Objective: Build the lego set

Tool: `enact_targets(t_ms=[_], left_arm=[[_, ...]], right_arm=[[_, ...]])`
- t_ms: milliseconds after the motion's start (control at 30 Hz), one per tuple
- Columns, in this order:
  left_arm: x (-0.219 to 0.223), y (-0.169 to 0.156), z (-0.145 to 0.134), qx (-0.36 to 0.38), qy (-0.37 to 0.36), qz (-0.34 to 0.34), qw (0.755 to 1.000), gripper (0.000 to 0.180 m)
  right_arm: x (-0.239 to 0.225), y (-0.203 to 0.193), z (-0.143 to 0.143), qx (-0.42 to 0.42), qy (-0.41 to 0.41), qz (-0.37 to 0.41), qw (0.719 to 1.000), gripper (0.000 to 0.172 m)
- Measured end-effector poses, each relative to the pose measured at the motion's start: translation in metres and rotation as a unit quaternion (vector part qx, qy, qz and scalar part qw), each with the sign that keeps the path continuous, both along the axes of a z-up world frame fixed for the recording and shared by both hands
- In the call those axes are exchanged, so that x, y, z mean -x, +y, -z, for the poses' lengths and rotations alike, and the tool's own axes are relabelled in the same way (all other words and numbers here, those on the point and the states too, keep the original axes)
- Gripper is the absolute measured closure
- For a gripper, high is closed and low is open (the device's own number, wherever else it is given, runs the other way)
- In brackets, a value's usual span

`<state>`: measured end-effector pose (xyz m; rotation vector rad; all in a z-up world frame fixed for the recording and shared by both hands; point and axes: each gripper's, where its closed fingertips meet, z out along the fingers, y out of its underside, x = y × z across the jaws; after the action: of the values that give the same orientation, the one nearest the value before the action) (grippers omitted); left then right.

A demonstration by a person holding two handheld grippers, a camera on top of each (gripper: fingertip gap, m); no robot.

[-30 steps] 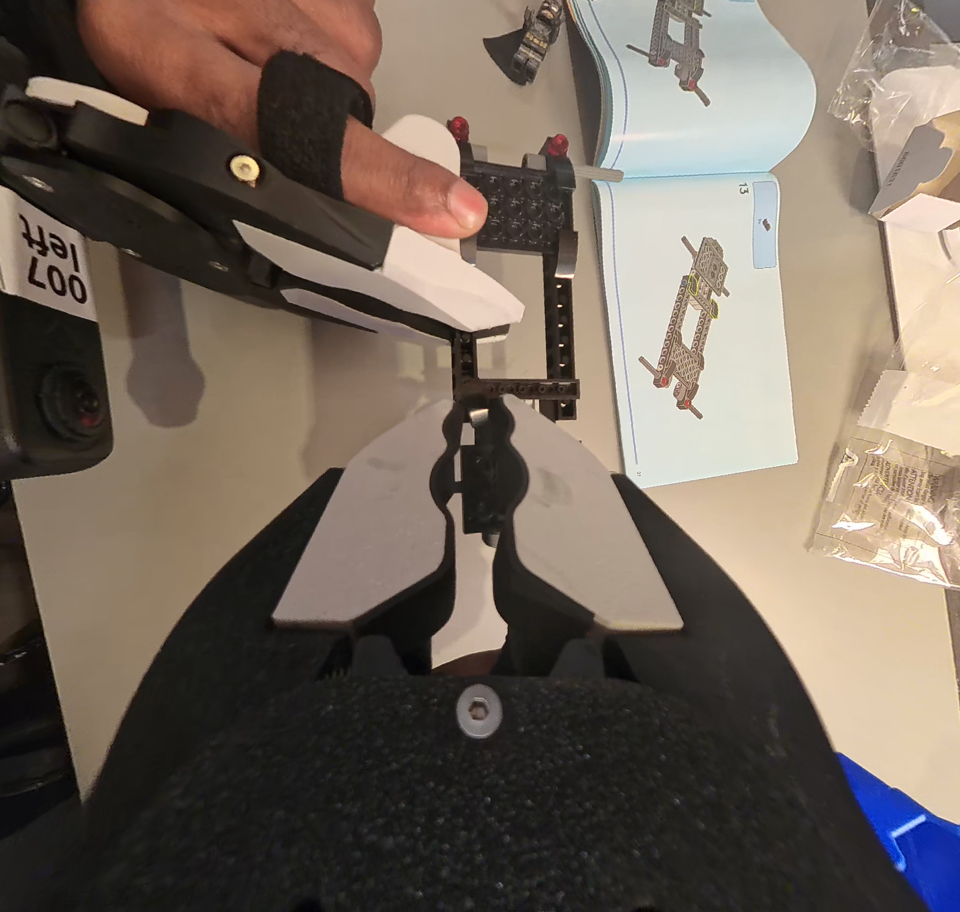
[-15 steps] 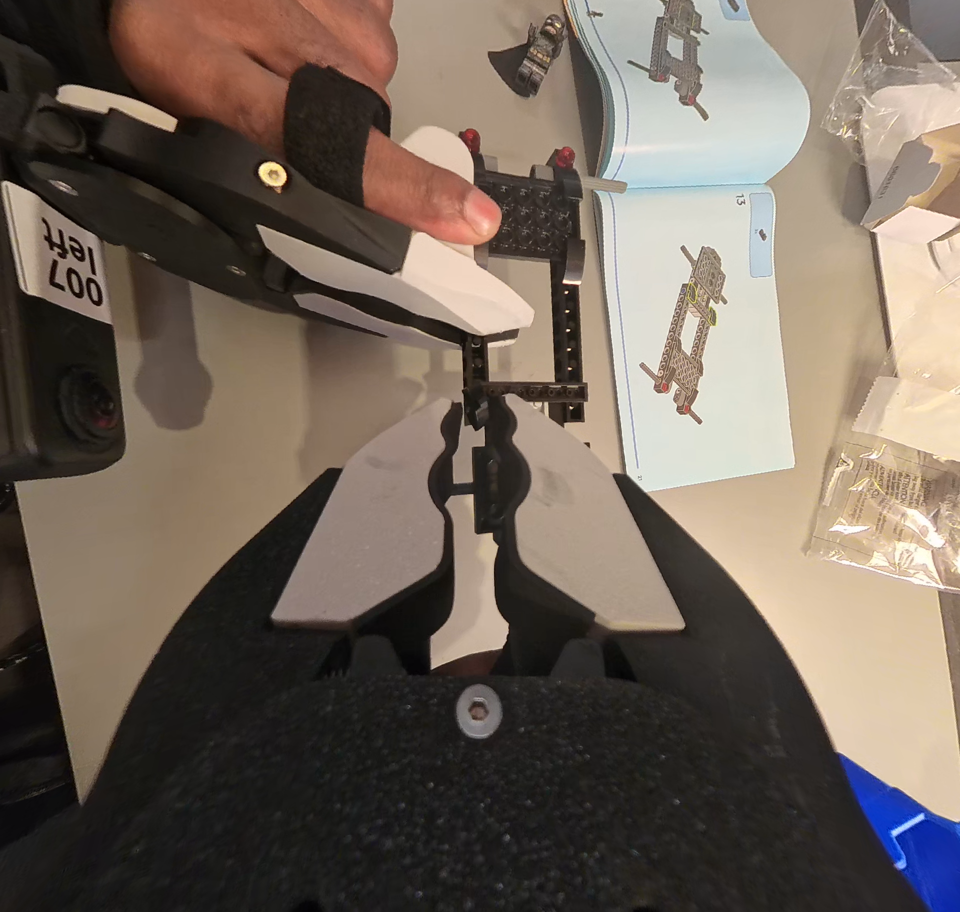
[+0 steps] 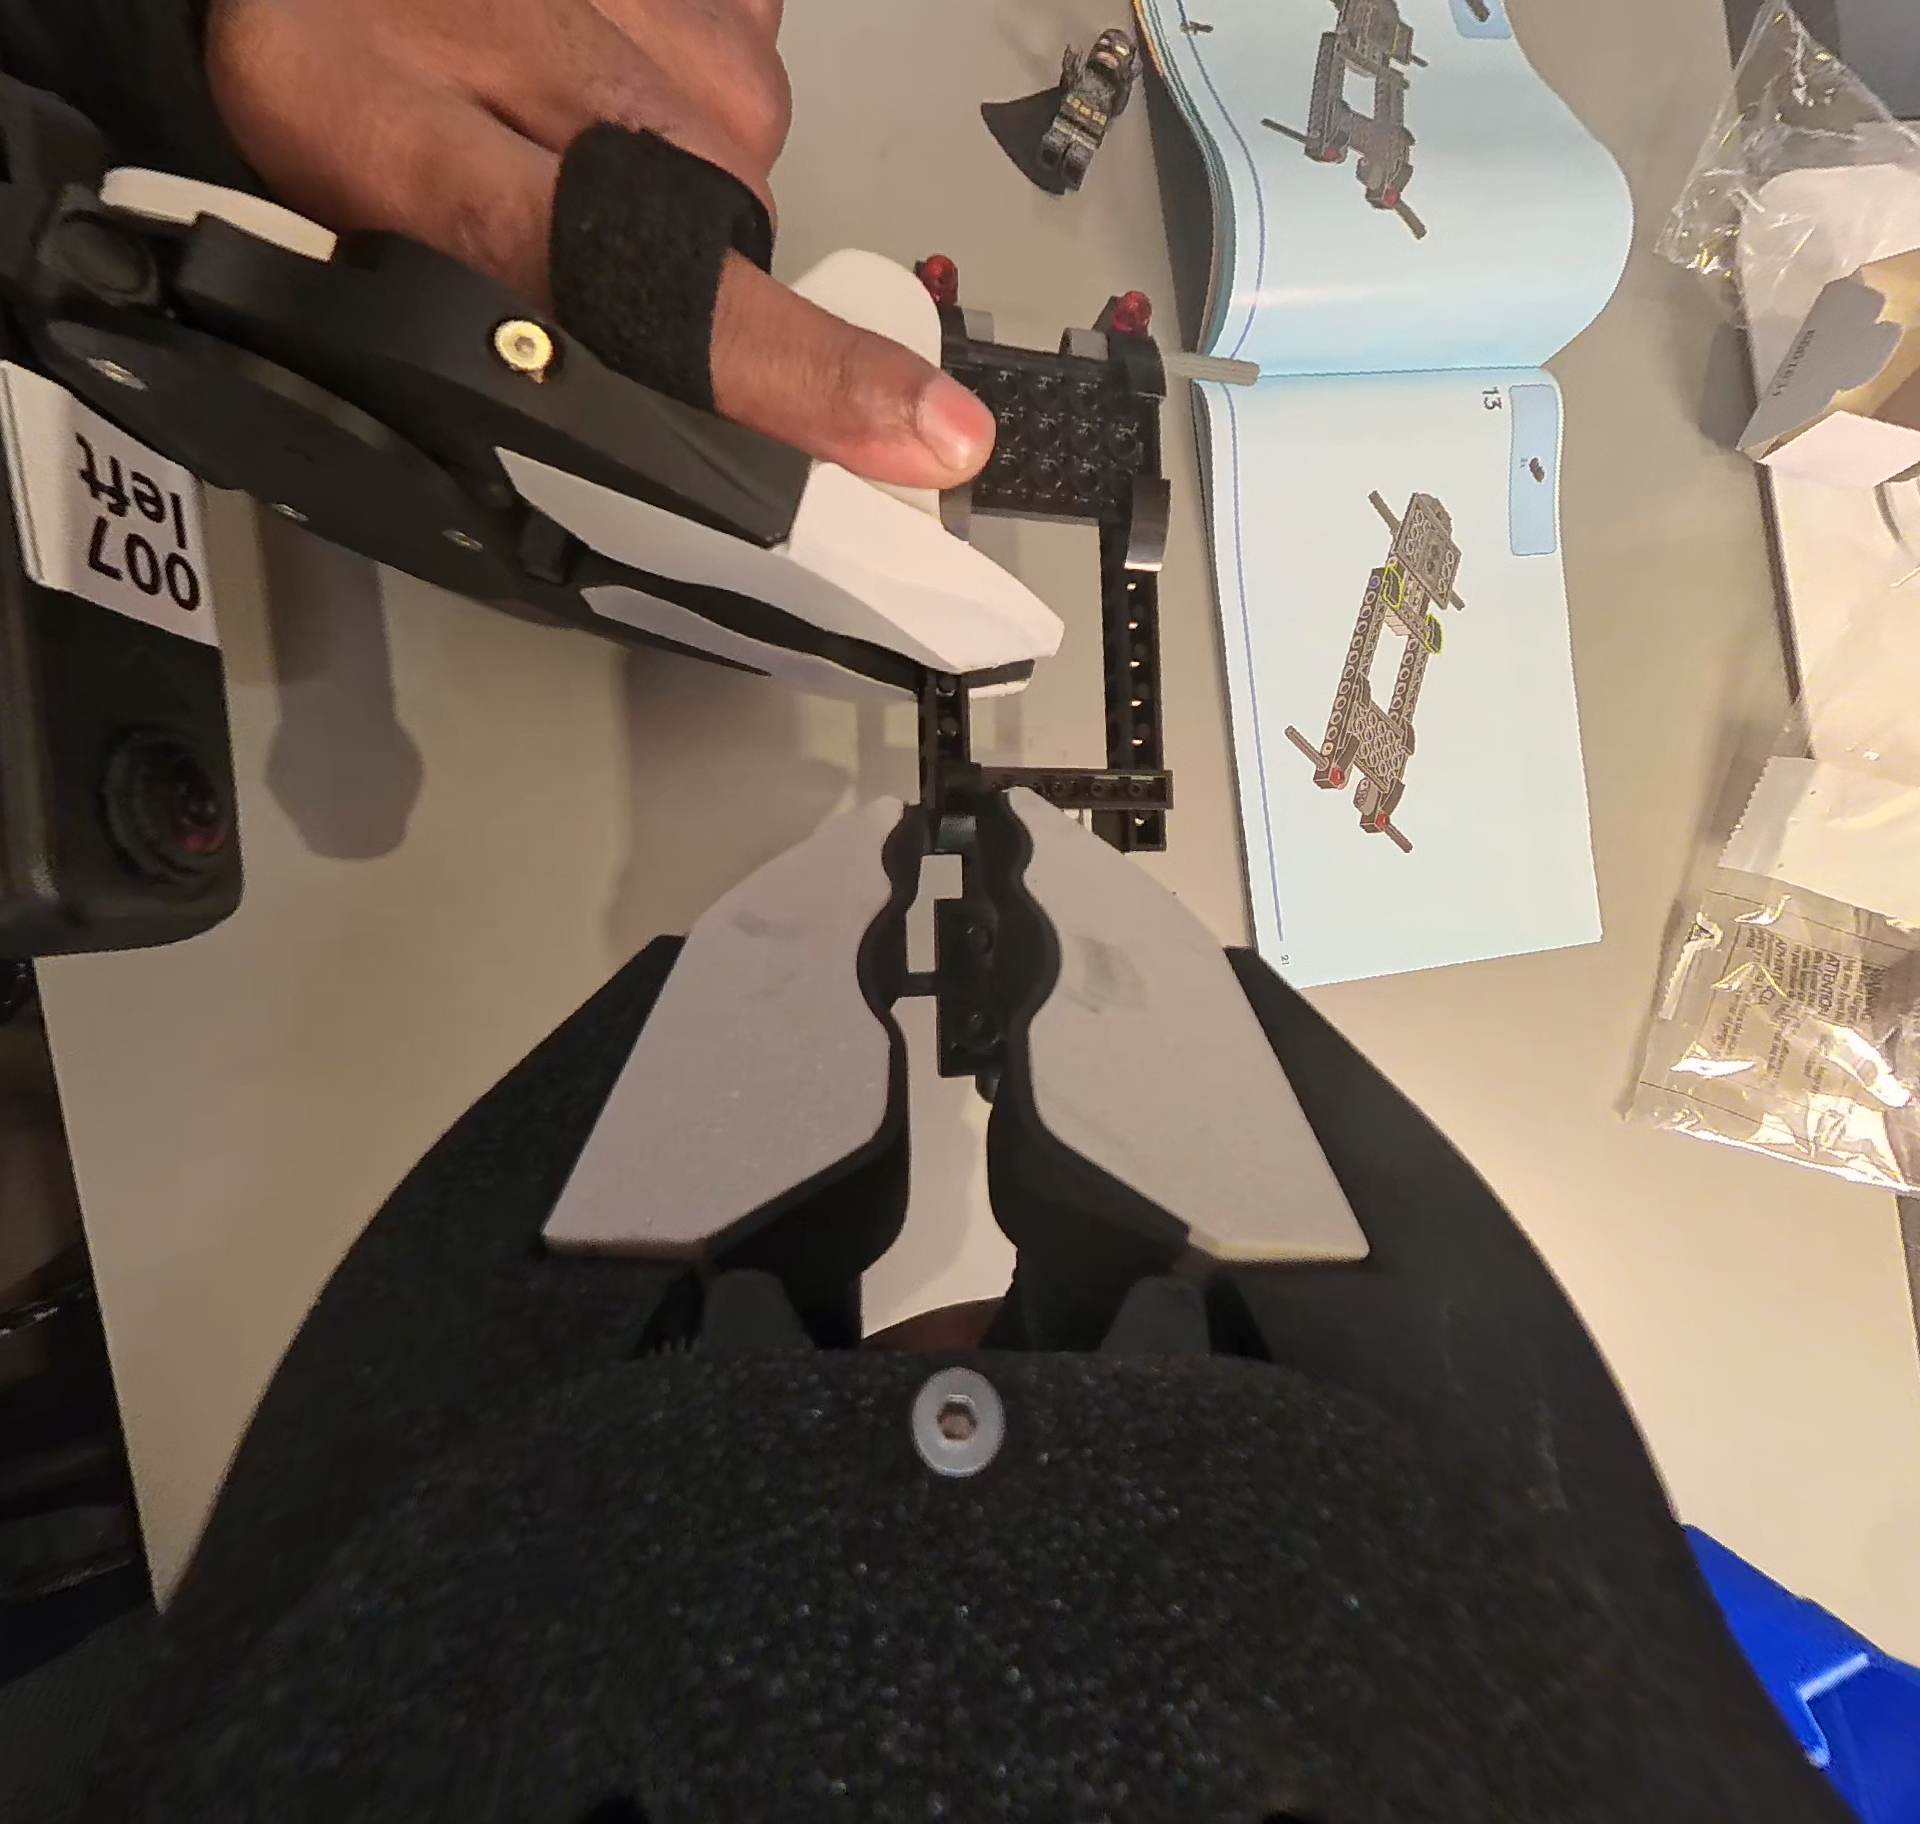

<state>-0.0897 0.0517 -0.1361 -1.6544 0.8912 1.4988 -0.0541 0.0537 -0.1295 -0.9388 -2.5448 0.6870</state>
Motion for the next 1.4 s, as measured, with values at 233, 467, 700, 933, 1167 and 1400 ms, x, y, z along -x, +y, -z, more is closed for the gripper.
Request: enact_targets(t_ms=[233, 467, 700, 933, 1167, 1400], left_arm=[[0.000, 0.000, 0.001, 0.001, -0.001, -0.001, 1.000, 0.169], [0.000, 0.000, 0.001, 0.001, -0.001, -0.002, 1.000, 0.169], [-0.001, 0.000, 0.001, 0.001, -0.002, 0.000, 1.000, 0.169], [0.000, 0.000, 0.000, -0.001, -0.008, -0.002, 1.000, 0.169], [0.008, -0.003, -0.003, -0.007, -0.025, -0.013, 1.000, 0.169], [0.015, -0.003, -0.005, -0.008, -0.022, -0.031, 0.999, 0.169]], right_arm=[[0.000, -0.002, -0.004, 0.001, 0.012, -0.008, 1.000, 0.161], [-0.002, -0.006, -0.001, -0.026, 0.035, -0.026, 0.999, 0.161], [-0.002, -0.006, 0.000, -0.036, 0.041, -0.024, 0.998, 0.161], [-0.004, -0.006, -0.005, -0.037, 0.066, -0.032, 0.997, 0.157], [-0.011, -0.002, -0.032, -0.069, 0.242, -0.016, 0.968, 0.144], [-0.010, 0.003, -0.028, -0.231, 0.462, 0.080, 0.852, 0.136]])
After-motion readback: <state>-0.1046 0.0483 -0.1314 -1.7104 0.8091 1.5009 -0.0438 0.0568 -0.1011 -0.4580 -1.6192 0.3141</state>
